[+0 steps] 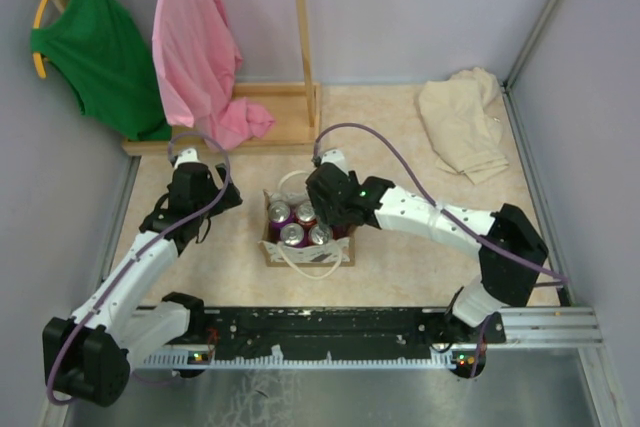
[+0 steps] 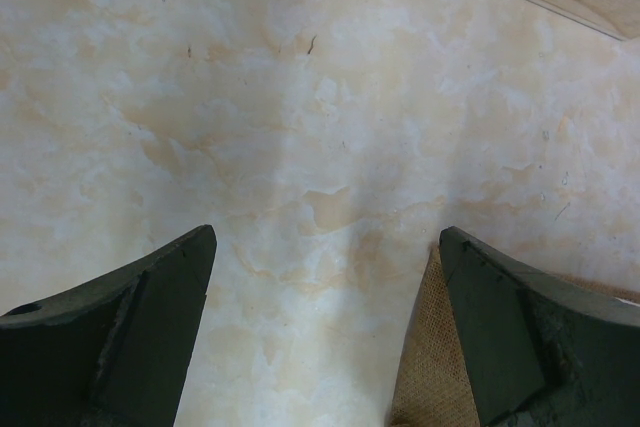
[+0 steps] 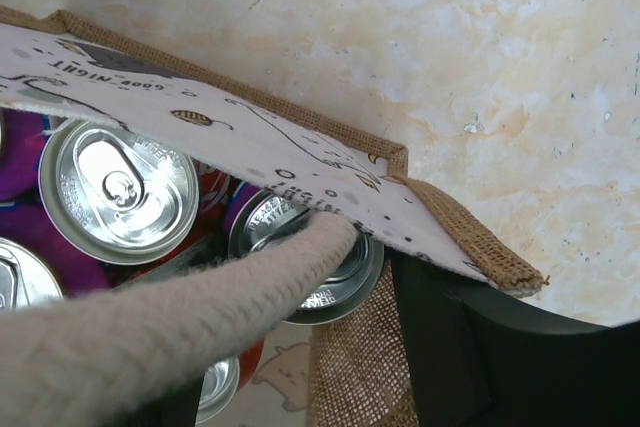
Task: Take the beverage out of the canvas bag
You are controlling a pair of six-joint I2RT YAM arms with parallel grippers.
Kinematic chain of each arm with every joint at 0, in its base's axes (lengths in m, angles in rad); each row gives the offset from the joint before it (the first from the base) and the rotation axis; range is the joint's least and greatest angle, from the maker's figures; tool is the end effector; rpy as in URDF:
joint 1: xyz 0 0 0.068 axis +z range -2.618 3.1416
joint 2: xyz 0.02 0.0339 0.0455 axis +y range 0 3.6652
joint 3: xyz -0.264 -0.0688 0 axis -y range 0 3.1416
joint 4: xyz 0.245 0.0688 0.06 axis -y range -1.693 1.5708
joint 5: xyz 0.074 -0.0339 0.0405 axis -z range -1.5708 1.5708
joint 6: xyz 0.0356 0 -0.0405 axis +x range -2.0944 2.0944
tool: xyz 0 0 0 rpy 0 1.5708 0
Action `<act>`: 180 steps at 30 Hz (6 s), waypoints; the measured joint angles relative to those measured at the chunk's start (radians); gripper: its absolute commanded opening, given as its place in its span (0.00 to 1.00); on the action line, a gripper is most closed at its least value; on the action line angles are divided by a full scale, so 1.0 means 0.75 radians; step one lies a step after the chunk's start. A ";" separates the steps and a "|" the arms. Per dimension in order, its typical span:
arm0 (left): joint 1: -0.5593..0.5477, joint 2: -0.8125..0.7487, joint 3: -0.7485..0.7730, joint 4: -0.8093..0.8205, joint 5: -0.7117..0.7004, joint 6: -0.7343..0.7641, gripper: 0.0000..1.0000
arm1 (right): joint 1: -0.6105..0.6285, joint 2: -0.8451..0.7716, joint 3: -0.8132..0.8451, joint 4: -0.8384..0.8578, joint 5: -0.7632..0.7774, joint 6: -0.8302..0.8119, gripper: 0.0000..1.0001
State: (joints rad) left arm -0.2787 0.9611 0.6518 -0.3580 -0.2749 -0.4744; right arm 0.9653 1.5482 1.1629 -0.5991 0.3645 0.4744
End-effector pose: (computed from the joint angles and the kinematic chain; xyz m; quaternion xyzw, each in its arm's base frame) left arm 0.2002 -0.0472 0.2455 -0.1466 0.8811 -0.0444 0.4475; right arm 0.1943 0.2583 0.2516 -0.1780 0.9260 0.0569 0.3281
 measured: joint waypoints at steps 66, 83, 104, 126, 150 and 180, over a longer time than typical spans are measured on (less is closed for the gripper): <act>0.000 0.013 0.000 0.007 0.037 -0.001 0.99 | 0.095 -0.281 0.070 -0.047 0.226 -0.115 0.00; 0.000 0.037 -0.020 0.030 0.054 -0.001 0.99 | 0.095 -0.127 -0.180 0.287 0.173 -0.138 0.00; 0.000 0.063 -0.020 0.031 0.056 -0.001 0.99 | 0.095 -0.045 -0.156 0.274 0.204 -0.032 0.81; 0.000 0.067 -0.031 0.032 0.060 -0.001 0.99 | 0.096 0.005 -0.177 0.316 0.220 0.024 0.01; 0.000 0.065 -0.041 0.086 -0.052 -0.018 0.99 | 0.150 -0.238 -0.048 0.086 0.308 -0.126 0.00; -0.001 -0.218 -0.095 0.224 -0.101 0.115 0.99 | -0.466 -0.674 -0.130 0.161 0.646 -0.231 0.00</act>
State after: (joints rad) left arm -0.2794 0.7975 0.5808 -0.1902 -0.3504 -0.3882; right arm 0.6155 1.0428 1.0653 -0.4782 0.8490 0.3008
